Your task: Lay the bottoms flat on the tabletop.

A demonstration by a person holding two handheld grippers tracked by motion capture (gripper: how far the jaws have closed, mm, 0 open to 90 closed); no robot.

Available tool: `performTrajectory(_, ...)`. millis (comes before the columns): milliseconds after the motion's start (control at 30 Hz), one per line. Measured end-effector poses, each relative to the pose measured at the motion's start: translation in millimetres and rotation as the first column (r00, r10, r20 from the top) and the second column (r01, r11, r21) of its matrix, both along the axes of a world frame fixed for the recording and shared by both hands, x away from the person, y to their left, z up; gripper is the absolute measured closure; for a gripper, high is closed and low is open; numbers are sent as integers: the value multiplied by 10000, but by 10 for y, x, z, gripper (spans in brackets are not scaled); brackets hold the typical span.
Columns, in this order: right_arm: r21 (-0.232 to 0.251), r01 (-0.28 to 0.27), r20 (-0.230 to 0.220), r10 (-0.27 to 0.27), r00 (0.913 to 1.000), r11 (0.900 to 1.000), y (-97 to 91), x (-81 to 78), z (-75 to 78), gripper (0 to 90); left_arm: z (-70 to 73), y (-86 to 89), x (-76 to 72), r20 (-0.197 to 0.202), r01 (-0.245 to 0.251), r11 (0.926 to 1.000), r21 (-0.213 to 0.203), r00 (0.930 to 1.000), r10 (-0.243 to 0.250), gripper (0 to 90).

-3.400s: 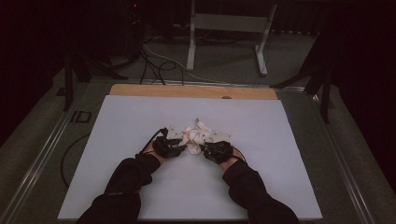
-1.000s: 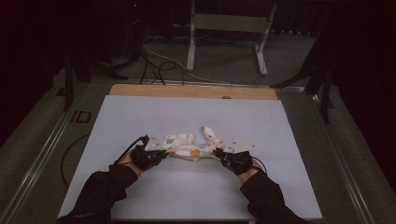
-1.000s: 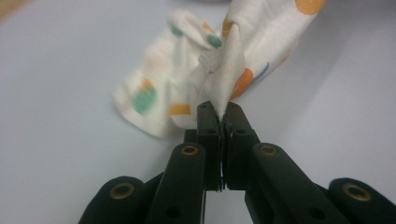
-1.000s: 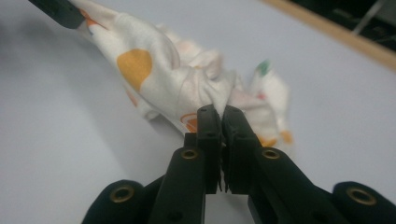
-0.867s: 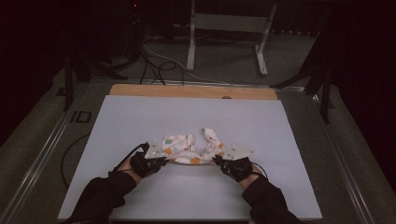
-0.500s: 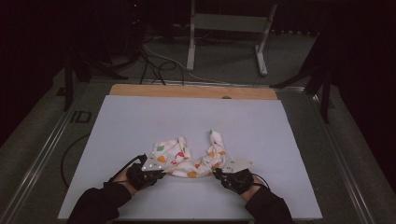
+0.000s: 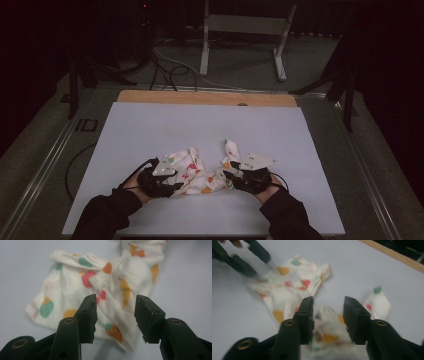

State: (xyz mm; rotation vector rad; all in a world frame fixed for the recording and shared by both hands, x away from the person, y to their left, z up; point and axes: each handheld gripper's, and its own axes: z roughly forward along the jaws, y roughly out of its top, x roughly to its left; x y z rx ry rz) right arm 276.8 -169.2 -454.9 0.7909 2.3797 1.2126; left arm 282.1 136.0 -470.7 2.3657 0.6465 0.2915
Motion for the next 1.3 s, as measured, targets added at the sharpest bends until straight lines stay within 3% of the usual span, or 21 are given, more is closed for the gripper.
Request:
performTrajectory(267, -346, -147, -557, 128, 9984, 9993, 273, 169, -170, 560, -158, -203, 292, -502, -412, 9989, 225, 9978, 423, 532)
performTrajectory(400, -1050, -163, -655, 94, 9978, 9943, 310, 151, -300, 609, -271, -263, 363, -653, -638, 9966, 521, 9956, 672, 542)
performTrajectory(600, -1721, 228, -858, -380, 9956, 9848, 170, 136, -380, 605, -354, -274, 413, -848, -783, 9949, 634, 9929, 835, 564)
performTrajectory(833, -1561, 27, -1708, -297, 9849, 9877, -1, 84, -447, 551, -352, -296, 404, -936, -498, 9968, 620, 9941, 555, 661)
performTrajectory(933, -1485, -166, -1935, -126, 9810, 9888, -56, 73, -429, 488, -357, -305, 402, -940, -472, 9973, 568, 9942, 524, 681)
performTrajectory(1067, -1382, -96, -2018, -186, 9792, 9904, -132, 75, -409, 487, -359, -297, 408, -985, -449, 9975, 538, 9939, 500, 681)
performTrajectory(1300, -2193, -390, -2202, -106, 9754, 9749, -176, 35, -486, 490, -364, -297, 421, -1104, -470, 9979, 445, 9925, 517, 676)
